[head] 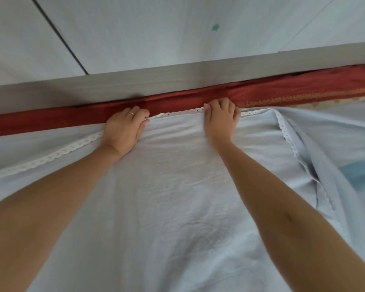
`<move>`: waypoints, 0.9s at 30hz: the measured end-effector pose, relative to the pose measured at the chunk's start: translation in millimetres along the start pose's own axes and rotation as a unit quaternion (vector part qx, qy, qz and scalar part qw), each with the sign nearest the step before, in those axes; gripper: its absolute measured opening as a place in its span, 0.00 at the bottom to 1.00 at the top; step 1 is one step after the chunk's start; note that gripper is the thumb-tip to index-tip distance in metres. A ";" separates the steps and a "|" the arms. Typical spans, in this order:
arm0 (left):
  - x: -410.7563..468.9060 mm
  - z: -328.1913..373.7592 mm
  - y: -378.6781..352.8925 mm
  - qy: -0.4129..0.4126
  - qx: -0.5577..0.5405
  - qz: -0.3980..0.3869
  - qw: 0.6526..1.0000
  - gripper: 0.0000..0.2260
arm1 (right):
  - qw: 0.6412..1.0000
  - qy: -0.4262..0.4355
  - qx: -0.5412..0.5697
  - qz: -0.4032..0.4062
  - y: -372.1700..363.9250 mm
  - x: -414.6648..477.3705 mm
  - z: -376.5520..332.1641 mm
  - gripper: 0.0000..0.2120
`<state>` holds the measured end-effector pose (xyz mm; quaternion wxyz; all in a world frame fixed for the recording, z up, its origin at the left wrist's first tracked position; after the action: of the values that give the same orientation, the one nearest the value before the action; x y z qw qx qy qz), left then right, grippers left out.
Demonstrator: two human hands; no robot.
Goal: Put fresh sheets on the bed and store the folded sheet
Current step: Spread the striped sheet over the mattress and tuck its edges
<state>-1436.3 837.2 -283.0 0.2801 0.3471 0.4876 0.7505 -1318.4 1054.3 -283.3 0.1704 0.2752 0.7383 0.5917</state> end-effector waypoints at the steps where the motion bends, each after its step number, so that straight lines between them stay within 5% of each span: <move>1: 1.6 -0.5 1.7 -0.001 -0.007 -0.004 1.000 0.06 | 0.999 -0.004 -0.017 0.032 -0.5 0.8 -1.9 0.15; 7: 27.6 -9.5 -5.9 0.010 -0.006 -0.035 0.999 0.17 | 0.993 0.004 -0.073 0.098 -7.5 7.4 1.4 0.18; 14: 28.1 -5.2 -2.0 0.018 0.049 -0.022 0.998 0.08 | 0.990 0.012 -0.103 0.092 -8.5 12.6 0.6 0.18; 20: -78.9 -25.2 51.1 0.114 0.087 -0.013 0.990 0.22 | 0.993 0.004 -0.108 0.046 -1.7 16.0 -7.7 0.17; 24: -133.0 -83.7 82.0 0.175 0.147 -0.012 0.973 0.20 | 0.994 -0.027 -0.064 0.083 8.7 -3.7 -31.9 0.14; 27: -152.3 -117.6 102.7 0.108 0.237 0.004 0.965 0.22 | 0.973 0.159 0.079 0.145 13.3 -42.5 -102.5 0.15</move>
<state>-1446.4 620.6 -258.9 0.1326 0.3227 0.6776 0.6474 -1341.2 950.5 -248.8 -0.0593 0.2940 0.7523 0.5866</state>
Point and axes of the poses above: each hand's wrist, its own x-axis towards the middle knuckle, its own y-axis out of the back of the hand, z = x × y, the point moved 4 cm from there along x, towards the middle knuckle, and after that the axes turned 7 degrees about y, right-handed, at the moved point
